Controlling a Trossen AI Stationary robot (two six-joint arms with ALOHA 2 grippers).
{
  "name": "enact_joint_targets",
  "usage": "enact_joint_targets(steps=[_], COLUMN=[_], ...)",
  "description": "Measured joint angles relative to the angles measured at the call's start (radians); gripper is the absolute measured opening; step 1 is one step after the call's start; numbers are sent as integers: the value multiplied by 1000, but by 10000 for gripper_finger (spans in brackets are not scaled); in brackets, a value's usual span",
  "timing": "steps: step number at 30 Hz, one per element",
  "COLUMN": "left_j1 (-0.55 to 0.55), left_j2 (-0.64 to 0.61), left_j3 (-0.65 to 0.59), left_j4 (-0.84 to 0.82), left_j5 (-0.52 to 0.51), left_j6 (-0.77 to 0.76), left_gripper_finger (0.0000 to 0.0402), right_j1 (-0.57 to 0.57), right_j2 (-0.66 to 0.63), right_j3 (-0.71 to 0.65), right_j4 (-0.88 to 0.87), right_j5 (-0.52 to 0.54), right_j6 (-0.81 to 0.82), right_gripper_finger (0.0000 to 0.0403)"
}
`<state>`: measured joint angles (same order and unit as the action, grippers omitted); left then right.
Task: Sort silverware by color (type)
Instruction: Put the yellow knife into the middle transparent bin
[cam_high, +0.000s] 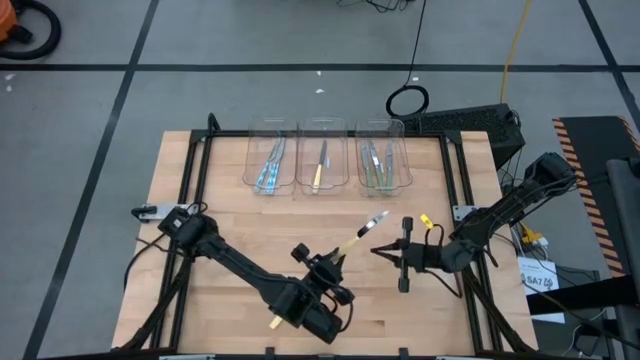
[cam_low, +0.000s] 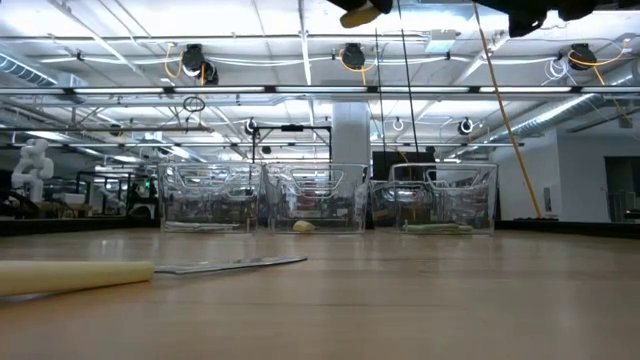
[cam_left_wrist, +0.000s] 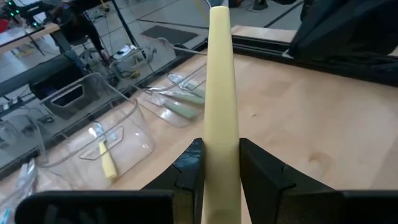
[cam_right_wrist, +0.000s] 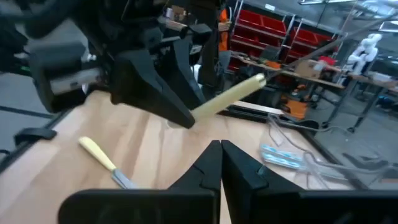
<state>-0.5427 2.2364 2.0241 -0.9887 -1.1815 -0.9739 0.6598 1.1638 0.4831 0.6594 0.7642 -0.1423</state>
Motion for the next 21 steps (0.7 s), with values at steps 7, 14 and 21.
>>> enact_joint_targets(steps=[7,14,21], left_j1=[13,74,189], left_j2=[5,4,3], left_j3=[20,152,273], left_j4=[-28,-190,-387], left_j5=[13,14,68], left_j6=[55,67,82], left_gripper_finger=[83,83,83], right_j1=[5,23,48], right_j2=[-7,-96,-241], right_j3=[0,0,0], right_j4=[-57,-158,-250], right_j5=[55,206,204], right_j6=[-51,-69,-40], right_gripper_finger=[2,2,2])
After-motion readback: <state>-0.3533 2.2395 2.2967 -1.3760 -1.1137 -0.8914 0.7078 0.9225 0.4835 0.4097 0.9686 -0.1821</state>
